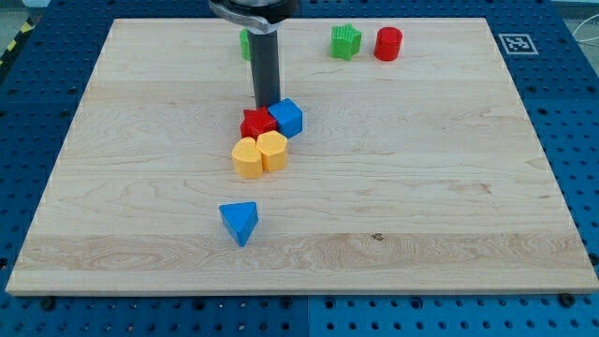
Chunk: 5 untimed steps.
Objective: Move the blue cube towards center
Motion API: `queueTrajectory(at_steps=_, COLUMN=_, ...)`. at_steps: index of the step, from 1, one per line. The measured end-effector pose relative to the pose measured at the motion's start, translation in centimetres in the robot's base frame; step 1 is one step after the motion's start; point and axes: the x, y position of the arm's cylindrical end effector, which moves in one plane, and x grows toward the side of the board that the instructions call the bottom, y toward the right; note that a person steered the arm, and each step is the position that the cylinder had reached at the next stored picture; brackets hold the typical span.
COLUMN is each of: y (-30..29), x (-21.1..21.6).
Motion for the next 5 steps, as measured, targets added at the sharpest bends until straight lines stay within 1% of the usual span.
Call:
queueTrajectory(at_steps=2, y=-0.5, x=2.0)
queueTrajectory(at_steps=5, y=5.9, x=2.1)
